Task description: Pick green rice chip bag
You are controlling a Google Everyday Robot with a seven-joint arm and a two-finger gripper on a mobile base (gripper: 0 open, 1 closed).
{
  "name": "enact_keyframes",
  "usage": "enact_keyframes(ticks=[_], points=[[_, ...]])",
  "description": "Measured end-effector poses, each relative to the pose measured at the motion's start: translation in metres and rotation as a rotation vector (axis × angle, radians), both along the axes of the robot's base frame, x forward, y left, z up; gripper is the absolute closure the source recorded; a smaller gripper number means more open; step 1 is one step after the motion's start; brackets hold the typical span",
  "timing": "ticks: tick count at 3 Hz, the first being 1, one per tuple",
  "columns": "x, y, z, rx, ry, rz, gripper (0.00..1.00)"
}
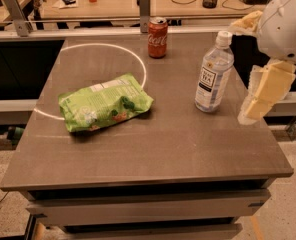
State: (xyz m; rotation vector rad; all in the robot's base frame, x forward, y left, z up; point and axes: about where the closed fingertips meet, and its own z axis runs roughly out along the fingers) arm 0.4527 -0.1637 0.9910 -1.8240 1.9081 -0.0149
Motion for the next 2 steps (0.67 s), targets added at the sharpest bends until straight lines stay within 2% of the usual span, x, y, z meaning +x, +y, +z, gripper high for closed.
enact_keyframes(ticks=[1,2], points=[[0.007,0.023,0.009,0.018,-0.073,0.102,0.0],[0.014,0.04,0.016,0.021,-0.122,0.18,0.0]])
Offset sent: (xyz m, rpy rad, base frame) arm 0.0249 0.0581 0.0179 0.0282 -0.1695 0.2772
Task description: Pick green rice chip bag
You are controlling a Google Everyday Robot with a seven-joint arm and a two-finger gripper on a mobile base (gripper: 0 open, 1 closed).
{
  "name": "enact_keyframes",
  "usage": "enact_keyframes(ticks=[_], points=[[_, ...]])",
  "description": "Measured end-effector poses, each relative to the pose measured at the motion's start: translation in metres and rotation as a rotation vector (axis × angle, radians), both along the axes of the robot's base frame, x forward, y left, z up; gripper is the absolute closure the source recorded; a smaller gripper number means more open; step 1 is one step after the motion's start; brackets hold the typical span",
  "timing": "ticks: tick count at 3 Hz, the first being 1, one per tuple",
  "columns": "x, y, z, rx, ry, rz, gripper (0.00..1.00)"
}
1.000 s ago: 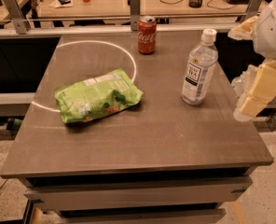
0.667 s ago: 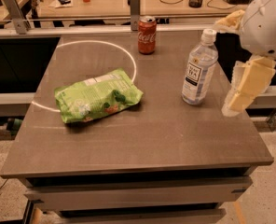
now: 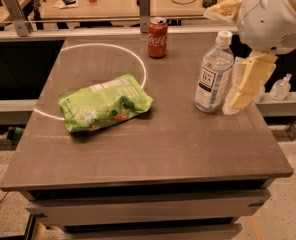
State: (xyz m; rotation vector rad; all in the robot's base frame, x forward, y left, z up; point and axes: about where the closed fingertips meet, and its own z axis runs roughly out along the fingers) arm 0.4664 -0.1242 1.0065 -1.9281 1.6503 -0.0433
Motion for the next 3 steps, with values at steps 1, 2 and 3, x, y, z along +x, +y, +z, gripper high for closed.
enact_keyframes(ticks=[1,2,3], points=[[0.018,0.023,-0.001,0.015,-0.026,0.055,0.0],[0.037,0.051,-0.009,0.036,0.004,0.105,0.0],[0.049,0.085,-0.03,0.06,0.089,0.161,0.0]])
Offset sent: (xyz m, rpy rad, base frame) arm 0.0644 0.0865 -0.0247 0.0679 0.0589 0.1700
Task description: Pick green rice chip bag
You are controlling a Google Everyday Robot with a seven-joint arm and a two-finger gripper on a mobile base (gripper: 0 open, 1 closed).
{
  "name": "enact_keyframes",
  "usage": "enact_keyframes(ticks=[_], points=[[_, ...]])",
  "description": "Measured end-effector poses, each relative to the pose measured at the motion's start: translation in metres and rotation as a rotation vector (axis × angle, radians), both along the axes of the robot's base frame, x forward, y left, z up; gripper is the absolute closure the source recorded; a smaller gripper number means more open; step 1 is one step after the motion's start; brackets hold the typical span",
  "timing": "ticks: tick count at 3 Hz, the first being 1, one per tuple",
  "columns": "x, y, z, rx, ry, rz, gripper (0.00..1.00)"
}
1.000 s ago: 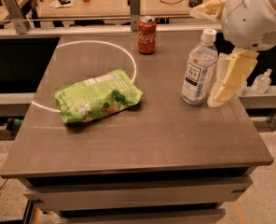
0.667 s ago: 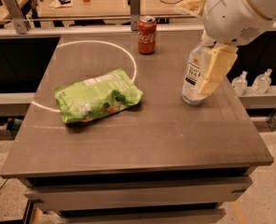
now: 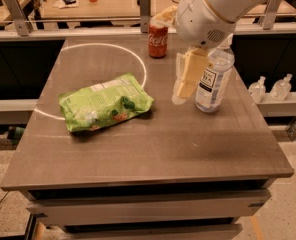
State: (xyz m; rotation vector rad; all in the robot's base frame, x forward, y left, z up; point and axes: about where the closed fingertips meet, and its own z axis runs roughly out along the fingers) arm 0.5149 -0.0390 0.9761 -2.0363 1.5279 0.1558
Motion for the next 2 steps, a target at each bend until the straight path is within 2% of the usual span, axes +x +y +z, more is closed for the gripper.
enact_keyframes(ticks=[1,2], points=[[0.005,0.032,-0.02,0.004,0.053,0.057,0.0],[0.009,0.065,-0.039,0.001,0.076,0.129,0.0]])
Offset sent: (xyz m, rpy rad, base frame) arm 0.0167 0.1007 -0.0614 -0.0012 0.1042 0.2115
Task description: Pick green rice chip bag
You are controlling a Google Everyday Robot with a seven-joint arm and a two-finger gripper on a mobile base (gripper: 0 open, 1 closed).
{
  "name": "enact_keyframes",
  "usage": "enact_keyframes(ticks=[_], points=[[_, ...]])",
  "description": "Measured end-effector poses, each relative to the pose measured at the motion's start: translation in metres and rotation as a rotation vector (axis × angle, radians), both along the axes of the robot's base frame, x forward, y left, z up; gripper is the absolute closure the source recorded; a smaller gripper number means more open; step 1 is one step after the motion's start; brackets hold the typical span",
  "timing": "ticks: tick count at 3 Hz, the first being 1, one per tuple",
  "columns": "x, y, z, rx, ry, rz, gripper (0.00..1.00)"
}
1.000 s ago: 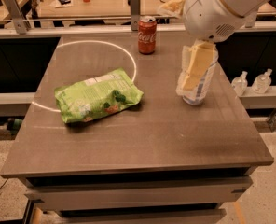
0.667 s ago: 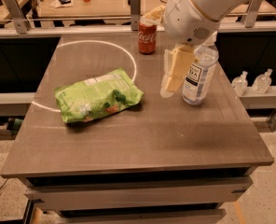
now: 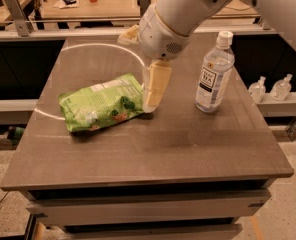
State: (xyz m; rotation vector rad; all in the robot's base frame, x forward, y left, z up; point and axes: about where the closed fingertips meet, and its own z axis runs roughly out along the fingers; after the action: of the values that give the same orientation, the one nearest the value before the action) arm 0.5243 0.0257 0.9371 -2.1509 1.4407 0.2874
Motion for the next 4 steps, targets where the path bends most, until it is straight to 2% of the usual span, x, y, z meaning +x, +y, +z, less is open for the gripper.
enact_keyframes(ticks=[1,2,3,4], points=[[0.006,0.02,-0.022,-0.003,-0.023,0.054,0.0],[0.02,0.035,-0.035,-0.013,-0.091,0.031,0.0],[0.046,0.047,-0.05,-0.049,-0.085,-0.026,0.0],[0.056,0.057,-0.067,-0.113,-0.042,-0.04,0.0]])
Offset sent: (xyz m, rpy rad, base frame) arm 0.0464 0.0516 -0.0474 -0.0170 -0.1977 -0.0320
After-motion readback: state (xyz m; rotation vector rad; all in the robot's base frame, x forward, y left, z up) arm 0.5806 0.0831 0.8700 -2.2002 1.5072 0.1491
